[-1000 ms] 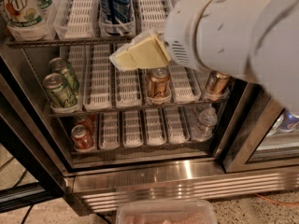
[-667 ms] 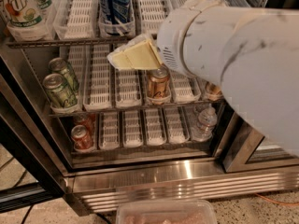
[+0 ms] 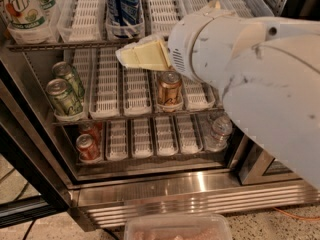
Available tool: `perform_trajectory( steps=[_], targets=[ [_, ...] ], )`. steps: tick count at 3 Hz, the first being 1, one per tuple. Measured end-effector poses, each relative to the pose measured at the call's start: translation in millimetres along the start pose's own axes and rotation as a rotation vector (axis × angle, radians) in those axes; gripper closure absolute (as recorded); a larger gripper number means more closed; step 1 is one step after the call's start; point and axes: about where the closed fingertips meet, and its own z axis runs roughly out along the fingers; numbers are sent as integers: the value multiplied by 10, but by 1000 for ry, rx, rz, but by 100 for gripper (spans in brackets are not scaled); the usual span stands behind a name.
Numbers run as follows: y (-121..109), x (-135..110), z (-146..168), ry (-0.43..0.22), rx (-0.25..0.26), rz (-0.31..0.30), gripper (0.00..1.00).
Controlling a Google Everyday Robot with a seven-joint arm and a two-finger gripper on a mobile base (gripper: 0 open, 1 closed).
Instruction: Pick pepsi can from top shelf of fridge
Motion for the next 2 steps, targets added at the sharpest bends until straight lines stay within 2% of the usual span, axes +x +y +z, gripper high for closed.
perform_trajectory(
  steps=[1, 2],
  targets=[
    [26, -163, 56, -32, 4, 70, 0],
    [27, -163, 56, -33, 4, 70, 0]
  ],
)
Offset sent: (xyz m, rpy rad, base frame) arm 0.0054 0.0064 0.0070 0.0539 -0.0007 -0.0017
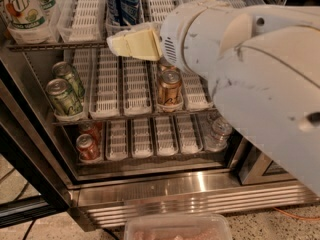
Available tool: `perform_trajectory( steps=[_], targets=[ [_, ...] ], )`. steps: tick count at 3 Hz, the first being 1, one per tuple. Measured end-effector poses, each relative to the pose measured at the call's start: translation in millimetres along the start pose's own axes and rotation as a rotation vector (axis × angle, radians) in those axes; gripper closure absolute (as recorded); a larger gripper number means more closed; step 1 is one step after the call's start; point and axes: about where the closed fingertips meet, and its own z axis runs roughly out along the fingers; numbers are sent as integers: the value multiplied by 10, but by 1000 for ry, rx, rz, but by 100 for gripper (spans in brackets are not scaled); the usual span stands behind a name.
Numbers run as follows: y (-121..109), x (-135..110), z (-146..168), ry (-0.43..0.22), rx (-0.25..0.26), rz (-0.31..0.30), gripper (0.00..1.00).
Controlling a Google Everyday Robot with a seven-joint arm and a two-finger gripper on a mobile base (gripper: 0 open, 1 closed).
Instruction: Pick pepsi can from top shelf of fridge
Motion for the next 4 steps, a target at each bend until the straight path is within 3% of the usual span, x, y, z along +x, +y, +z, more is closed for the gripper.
perform_trajectory(
  steps=[4],
  targets=[
    [90, -92, 28, -73, 2, -23, 0]
  ],
)
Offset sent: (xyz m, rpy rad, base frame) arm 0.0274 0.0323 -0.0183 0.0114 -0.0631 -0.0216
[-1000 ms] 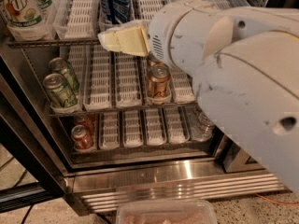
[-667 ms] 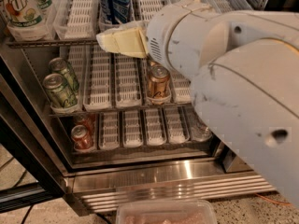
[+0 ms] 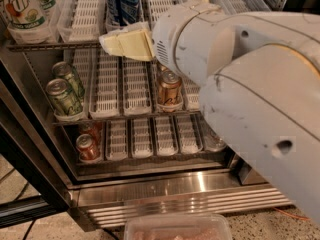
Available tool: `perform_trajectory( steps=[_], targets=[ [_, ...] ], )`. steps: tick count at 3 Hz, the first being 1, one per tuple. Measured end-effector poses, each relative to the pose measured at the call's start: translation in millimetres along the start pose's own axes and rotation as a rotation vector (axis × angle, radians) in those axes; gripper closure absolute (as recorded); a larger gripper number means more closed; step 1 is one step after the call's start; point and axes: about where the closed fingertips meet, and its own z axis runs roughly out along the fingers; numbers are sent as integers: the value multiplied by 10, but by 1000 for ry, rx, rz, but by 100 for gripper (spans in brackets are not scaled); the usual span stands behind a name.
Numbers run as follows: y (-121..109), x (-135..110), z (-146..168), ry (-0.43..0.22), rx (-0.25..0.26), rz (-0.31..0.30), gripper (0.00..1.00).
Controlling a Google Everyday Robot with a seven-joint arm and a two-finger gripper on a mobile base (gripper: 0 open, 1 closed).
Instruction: Pick pepsi can from top shelf of fridge
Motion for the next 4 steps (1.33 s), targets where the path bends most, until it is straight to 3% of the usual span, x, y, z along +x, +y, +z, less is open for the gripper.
perform_trajectory(
  steps=[1, 4],
  targets=[
    [-15, -40, 253, -23, -41, 14, 0],
    [-50, -92, 245, -37, -33, 26, 0]
  ],
)
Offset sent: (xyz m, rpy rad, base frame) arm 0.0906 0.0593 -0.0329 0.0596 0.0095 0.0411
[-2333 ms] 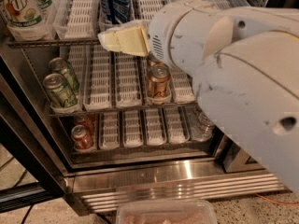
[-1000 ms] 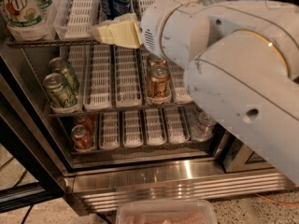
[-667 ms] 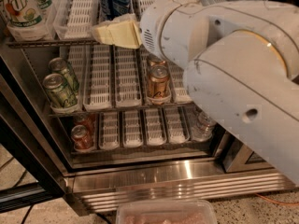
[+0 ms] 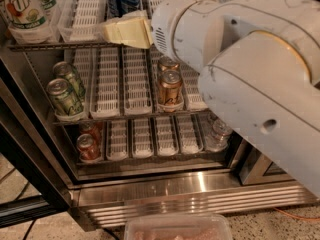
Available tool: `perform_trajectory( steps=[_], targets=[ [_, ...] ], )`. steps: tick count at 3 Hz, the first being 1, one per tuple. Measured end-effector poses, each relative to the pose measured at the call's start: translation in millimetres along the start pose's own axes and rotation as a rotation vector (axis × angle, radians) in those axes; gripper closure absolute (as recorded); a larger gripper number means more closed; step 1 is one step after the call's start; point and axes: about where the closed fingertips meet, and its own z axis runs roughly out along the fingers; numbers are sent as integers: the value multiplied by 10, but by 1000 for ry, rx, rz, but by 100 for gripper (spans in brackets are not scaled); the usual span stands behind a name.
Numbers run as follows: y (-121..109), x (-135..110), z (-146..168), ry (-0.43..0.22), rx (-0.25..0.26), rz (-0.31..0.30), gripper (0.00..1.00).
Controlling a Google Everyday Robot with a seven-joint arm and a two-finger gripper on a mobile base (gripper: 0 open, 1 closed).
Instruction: Pick pepsi can from top shelf of fridge
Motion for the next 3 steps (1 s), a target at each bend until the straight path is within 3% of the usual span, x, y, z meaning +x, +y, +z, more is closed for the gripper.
perform_trajectory(
  steps=[3],
  targets=[
    [-169, 3, 148, -17, 16, -1, 10]
  ],
)
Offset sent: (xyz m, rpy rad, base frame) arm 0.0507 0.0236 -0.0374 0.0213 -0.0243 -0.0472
